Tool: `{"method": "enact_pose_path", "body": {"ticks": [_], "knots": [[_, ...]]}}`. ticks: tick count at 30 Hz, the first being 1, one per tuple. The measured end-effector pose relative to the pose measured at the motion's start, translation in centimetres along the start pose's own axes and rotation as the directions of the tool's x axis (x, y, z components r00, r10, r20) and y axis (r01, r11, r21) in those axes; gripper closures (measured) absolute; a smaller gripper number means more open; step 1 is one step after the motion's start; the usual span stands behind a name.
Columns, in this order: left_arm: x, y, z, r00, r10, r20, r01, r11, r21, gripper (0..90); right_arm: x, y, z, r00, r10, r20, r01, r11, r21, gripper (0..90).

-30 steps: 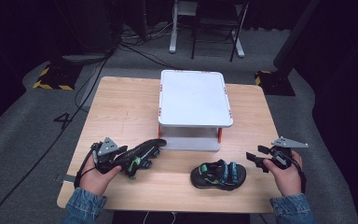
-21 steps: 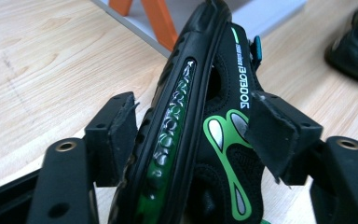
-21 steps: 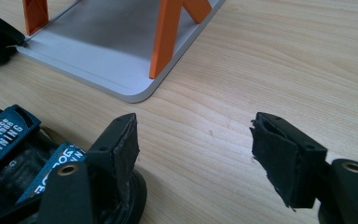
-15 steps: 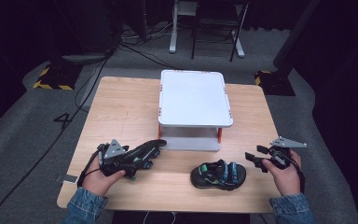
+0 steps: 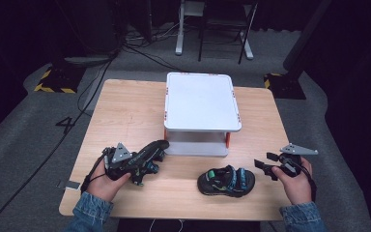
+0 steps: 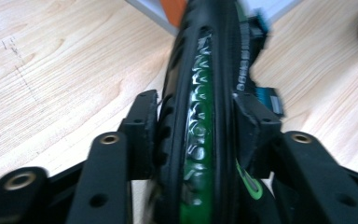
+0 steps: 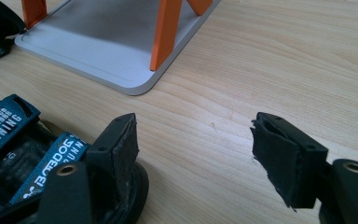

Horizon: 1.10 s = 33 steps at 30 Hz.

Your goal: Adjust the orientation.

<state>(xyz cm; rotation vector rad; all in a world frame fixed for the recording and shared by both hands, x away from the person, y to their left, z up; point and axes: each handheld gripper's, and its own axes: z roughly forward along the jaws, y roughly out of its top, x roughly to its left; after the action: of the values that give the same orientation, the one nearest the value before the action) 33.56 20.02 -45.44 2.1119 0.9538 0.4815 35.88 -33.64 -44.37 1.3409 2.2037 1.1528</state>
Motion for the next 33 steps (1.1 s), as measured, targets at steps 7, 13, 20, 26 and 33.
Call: {"method": "enact_pose_path", "body": {"ticks": [7, 13, 20, 26, 33], "knots": [[-2.4, 1.1, -0.5, 0.9718, -0.143, 0.187, 0.159, 0.9845, -0.073, 57.0, -0.1, 0.1, 0.2, 1.0000, -0.001, -0.005, 0.001, 1.000, -0.003, 32.1], [-4.4, 0.6, 1.2, 0.9164, -0.255, 0.308, 0.267, 0.9636, 0.003, 56.7, 0.2, 0.3, 0.4, 0.9998, -0.012, -0.013, 0.012, 1.000, 0.001, 32.0], [-4.7, 0.2, 1.7, 0.9423, -0.212, 0.259, 0.210, 0.9771, 0.036, 49.5, 0.2, 0.4, 0.6, 0.9998, -0.014, -0.016, 0.015, 1.000, 0.004, 32.0], [-3.6, 0.0, 0.7, 0.9953, -0.092, -0.032, 0.087, 0.9874, -0.132, 40.0, 0.5, 0.5, 0.7, 0.9996, -0.020, -0.019, 0.020, 1.000, 0.007, 31.9], [-1.8, -0.7, 0.7, 0.9876, -0.148, -0.054, 0.140, 0.9814, -0.132, 46.0, 0.4, 0.4, 0.8, 0.9996, -0.018, -0.019, 0.019, 1.000, 0.013, 31.8]]}}
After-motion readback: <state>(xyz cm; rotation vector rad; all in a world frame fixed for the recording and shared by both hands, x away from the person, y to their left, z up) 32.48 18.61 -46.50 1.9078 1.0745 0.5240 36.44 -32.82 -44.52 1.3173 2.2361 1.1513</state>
